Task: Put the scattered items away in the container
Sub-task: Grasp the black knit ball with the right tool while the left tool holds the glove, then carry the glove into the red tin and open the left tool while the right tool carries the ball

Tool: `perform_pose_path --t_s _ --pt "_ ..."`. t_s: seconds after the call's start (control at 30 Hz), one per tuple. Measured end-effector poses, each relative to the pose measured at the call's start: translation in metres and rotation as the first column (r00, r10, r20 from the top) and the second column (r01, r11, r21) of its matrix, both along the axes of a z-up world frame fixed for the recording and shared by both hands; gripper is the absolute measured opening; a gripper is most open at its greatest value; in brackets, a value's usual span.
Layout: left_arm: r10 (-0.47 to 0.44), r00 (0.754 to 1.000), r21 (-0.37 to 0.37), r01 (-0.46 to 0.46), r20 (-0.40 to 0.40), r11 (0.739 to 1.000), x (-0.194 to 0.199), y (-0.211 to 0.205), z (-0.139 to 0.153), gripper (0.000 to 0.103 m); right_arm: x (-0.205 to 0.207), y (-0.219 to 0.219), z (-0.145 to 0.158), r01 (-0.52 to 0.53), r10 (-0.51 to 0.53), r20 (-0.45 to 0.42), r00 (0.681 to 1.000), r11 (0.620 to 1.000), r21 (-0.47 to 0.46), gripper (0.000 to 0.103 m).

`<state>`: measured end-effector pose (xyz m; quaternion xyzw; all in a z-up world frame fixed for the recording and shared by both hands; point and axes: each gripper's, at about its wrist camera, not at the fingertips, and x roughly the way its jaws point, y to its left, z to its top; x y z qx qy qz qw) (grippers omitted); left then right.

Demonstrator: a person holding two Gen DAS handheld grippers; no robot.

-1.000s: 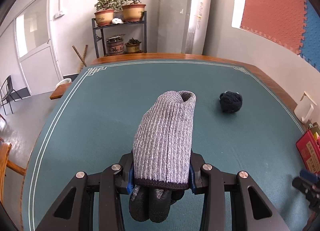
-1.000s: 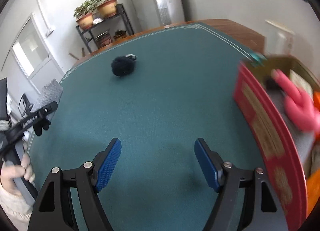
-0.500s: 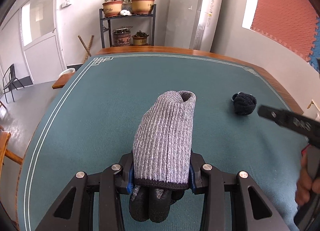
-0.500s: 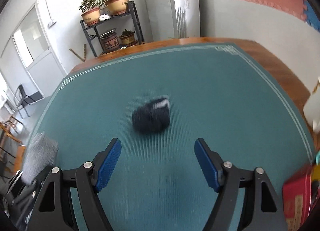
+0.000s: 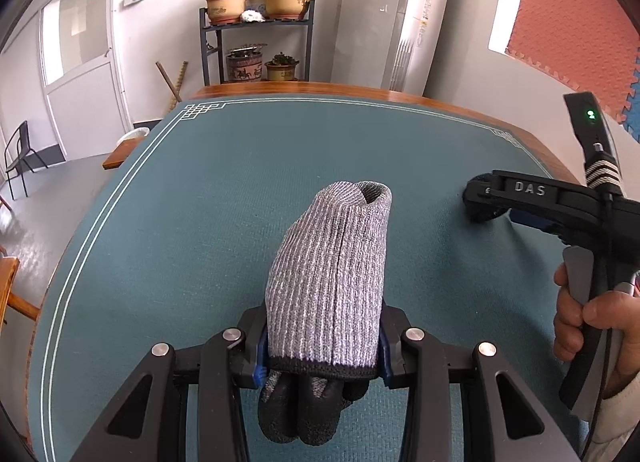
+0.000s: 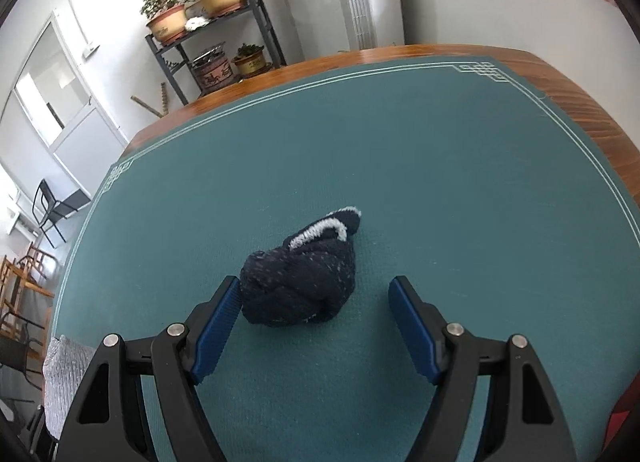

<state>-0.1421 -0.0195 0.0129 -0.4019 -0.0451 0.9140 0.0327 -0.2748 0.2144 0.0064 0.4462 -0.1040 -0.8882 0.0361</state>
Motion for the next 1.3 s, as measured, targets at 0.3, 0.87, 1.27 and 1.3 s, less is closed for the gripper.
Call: perform_pose_path --t_s 0.3,0.87,1.27,1.3 --pt "-0.001 1.000 0.000 0.001 -0.007 1.000 0.003 0.000 0.002 0.041 0.028 -0.012 0.010 -0.032 0.033 -0.031 0.999 0.999 0.042 0.045" --pt "-0.061 0.990 -0.064 0.053 -0.130 0.997 0.033 0.028 0.035 0.041 0.207 0.019 0.053 0.016 -0.013 -0.181 0.983 1.000 0.017 0.045" --pt "-0.169 0.951 -0.149 0.133 -0.259 0.980 0.077 0.075 0.062 0.041 0.306 0.052 0.062 0.130 -0.123 -0.277 0.953 0.992 0.006 0.045" --pt "-0.180 0.947 -0.153 0.143 -0.267 0.978 0.082 0.079 0.064 0.041 0.310 0.056 0.063 0.133 -0.127 -0.282 0.951 0.991 0.002 0.045"
